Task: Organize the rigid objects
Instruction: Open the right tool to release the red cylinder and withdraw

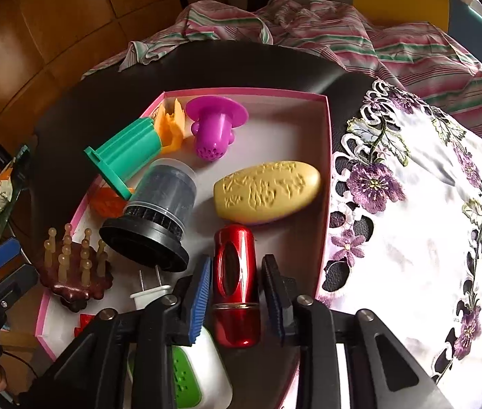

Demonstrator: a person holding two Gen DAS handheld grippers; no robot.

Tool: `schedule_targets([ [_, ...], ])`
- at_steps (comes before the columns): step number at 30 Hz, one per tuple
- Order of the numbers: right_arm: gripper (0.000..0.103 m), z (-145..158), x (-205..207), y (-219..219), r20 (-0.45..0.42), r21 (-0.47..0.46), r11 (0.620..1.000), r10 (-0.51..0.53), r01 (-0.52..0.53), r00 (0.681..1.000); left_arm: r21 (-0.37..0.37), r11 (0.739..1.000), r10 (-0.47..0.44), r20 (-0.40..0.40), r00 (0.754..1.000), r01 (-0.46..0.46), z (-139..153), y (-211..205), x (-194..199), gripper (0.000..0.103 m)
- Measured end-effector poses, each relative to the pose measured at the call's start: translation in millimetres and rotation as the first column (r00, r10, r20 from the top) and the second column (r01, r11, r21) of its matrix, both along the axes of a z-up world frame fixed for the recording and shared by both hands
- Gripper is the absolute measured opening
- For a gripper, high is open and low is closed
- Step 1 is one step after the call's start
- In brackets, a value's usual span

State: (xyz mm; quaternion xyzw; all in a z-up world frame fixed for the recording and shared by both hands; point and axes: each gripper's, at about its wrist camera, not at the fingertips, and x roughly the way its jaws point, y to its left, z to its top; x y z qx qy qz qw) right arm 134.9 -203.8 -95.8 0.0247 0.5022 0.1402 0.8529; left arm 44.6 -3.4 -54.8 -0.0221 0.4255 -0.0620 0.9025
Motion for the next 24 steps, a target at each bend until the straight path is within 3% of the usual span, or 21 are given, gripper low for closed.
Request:
schedule_targets([
  [12, 0.038, 18, -19, -2, 0.071, -0.027, 0.996, -0.082, 0.084, 0.994, 0.02, 1.0, -0.004, 0.035, 0.999, 0.003, 10, -4, -6, 0.073],
  [22, 0.042, 45, -59, 0, 0.18, -0.033, 0.979, -0.193, 0.202, 0.965, 0.02, 1.0, 0.006, 0.079, 0.997, -0.007, 23, -6, -15, 0.088],
  [24, 0.042, 48, -68, 2, 0.202, -0.032, 0.973, -0.219, 0.23, 0.955, 0.015, 1.0, 0.003, 0.085, 0.996, -0.004, 26, -7, -17, 0.097],
])
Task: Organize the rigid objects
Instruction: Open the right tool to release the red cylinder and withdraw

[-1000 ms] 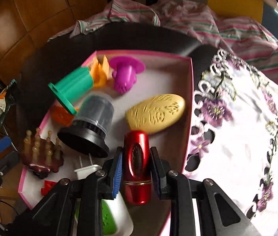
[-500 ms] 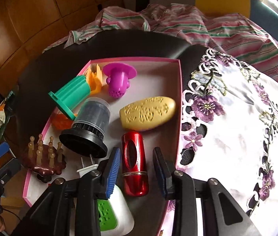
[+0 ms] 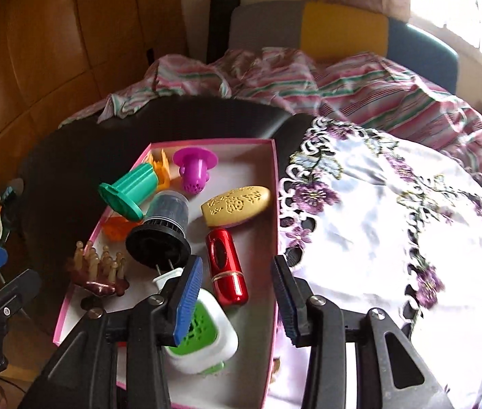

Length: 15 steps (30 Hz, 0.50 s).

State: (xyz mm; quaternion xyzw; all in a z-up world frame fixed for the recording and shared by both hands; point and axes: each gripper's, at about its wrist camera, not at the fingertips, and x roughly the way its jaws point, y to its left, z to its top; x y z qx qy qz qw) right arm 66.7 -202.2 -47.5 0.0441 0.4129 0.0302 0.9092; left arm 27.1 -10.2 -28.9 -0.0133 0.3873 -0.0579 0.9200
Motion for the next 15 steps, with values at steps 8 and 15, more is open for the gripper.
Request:
schedule_targets([
  [8, 0.042, -1, -39, 7, 0.044, 0.001, 0.996, -0.091, 0.091, 0.995, -0.01, 1.0, 0.014, 0.054, 0.998, -0.014, 15, 0, -16, 0.103],
  [15, 0.042, 8, -48, 17, 0.073, -0.018, 0.996, -0.085, 0.086, 0.994, 0.014, 0.999, 0.045, 0.084, 0.996, -0.046, 22, -1, -28, 0.103],
])
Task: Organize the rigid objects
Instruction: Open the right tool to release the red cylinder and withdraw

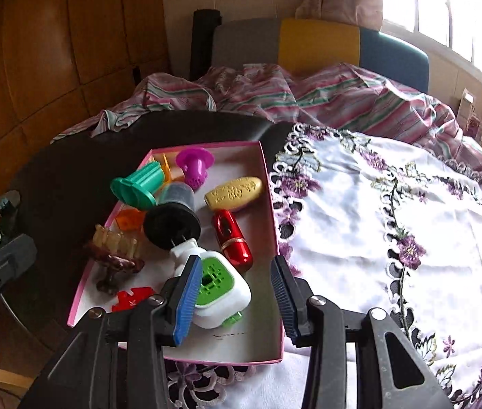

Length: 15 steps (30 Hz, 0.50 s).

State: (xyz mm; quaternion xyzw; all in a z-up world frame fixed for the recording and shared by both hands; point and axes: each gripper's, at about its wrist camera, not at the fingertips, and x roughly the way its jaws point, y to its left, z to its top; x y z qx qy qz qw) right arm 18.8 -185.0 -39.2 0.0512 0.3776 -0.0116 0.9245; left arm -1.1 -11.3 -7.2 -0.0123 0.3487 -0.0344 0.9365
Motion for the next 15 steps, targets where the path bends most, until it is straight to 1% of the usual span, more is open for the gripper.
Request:
schedule_targets([
  [4, 0.042, 8, -1, 4, 0.023, 0.001, 1.0, 0.002, -0.002, 1.0, 0.041, 0.999, 0.028, 0.031, 0.999, -0.029, 4, -1, -6, 0.103],
  [7, 0.042, 12, -1, 7, 0.031, -0.001, 1.0, 0.008, -0.008, 0.999, 0.037, 0.999, 0.028, 0.019, 0.999, -0.028, 4, -1, -7, 0.103],
  [15, 0.042, 14, -2, 10, 0.038, -0.008, 1.0, 0.02, -0.02, 0.999, 0.029, 0.999, 0.027, 0.021, 0.999, -0.027, 7, 2, -8, 0.103],
])
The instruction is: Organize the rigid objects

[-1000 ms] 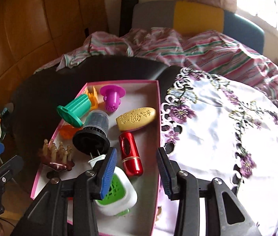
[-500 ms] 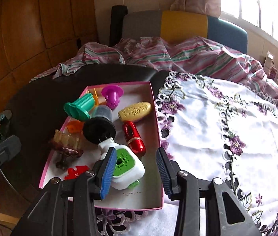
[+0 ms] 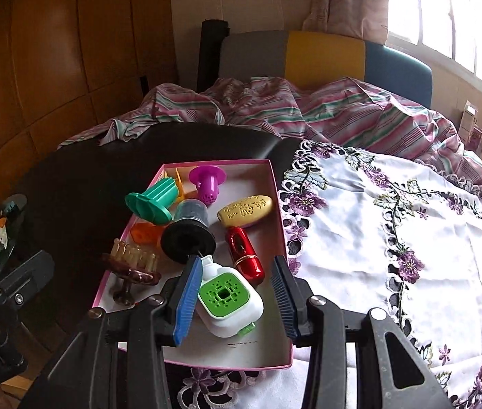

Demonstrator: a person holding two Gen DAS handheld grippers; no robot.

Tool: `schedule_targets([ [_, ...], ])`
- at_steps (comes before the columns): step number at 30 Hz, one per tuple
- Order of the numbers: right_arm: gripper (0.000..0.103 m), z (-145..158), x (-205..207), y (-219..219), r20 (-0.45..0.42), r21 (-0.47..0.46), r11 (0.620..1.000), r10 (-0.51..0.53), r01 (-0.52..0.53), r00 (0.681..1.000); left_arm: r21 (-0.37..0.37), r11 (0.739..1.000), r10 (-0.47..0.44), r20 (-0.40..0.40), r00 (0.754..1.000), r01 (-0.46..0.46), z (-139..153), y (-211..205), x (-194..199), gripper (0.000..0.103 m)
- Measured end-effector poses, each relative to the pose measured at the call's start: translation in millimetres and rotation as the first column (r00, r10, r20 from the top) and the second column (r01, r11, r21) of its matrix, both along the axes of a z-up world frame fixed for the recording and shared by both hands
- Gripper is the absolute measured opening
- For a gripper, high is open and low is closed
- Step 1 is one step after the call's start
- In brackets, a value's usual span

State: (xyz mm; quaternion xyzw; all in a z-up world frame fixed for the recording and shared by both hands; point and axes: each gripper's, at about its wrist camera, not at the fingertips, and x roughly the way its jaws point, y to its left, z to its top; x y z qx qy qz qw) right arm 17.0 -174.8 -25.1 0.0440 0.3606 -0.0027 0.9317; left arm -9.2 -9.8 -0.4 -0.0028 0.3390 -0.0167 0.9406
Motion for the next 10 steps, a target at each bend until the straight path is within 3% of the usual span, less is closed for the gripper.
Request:
schedule_targets([
  [10, 0.042, -0.5, -0.5, 0.1, 0.007, 0.005, 1.0, 0.005, -0.005, 1.0, 0.01, 1.0, 0.018, 0.01, 1.0, -0.018, -0.8, -0.4, -2.3, 0.103],
])
